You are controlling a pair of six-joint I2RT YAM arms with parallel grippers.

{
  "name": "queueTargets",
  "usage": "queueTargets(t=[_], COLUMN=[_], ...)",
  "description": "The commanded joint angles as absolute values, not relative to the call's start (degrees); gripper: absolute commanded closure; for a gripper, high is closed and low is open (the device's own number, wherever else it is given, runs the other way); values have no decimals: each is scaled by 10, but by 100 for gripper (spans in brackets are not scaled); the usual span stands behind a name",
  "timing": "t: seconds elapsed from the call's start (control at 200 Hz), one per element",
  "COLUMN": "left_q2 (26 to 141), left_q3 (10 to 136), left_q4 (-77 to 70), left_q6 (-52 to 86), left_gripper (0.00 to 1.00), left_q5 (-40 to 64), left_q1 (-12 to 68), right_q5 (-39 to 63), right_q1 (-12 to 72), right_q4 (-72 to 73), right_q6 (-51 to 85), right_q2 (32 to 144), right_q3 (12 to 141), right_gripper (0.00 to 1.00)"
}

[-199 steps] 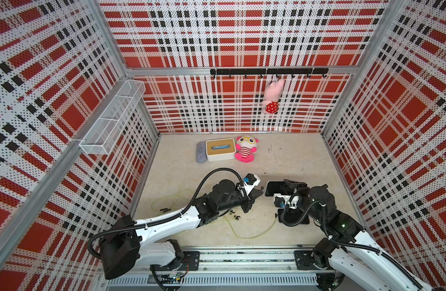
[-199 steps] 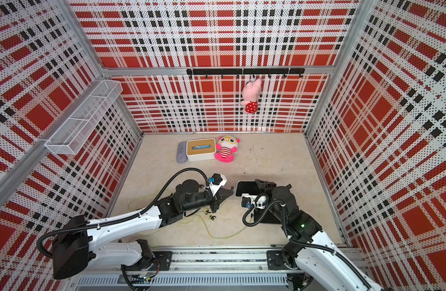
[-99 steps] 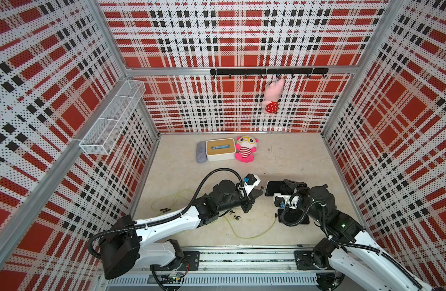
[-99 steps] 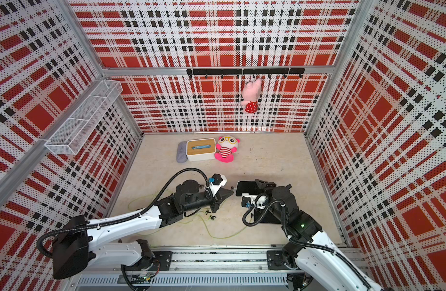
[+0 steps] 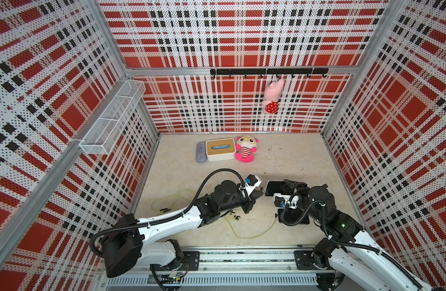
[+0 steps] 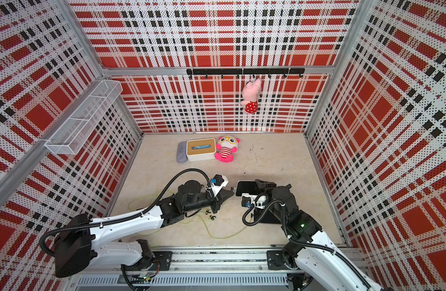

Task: Plug wired earphones into phones
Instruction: Insert the wired earphone into the phone.

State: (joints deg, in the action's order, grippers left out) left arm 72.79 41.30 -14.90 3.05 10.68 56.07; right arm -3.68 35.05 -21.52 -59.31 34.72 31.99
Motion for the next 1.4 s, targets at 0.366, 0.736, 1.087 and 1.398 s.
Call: queueTargets(t=[0.366,0.736,1.087,1.398], left_q2=[749,776,791,808], left_q3=[449,480,498,505], left_q4=[-102,-24,-12,-8], left_q6=[-16,-57,-63,-60], left_gripper=[100,100,100,100], left_q5=[92,99,156,179], left_q1=[577,578,577,579], right_q5=[-33,-31,-36,-40], right_q1=[351,357,367,376], right_q4=[-206,-237,-310,-300], right_q6=[-615,-655,-713,-716], right_q2=[360,358,353,352], right_q3=[345,348,361,356], right_gripper=[54,54,54,55])
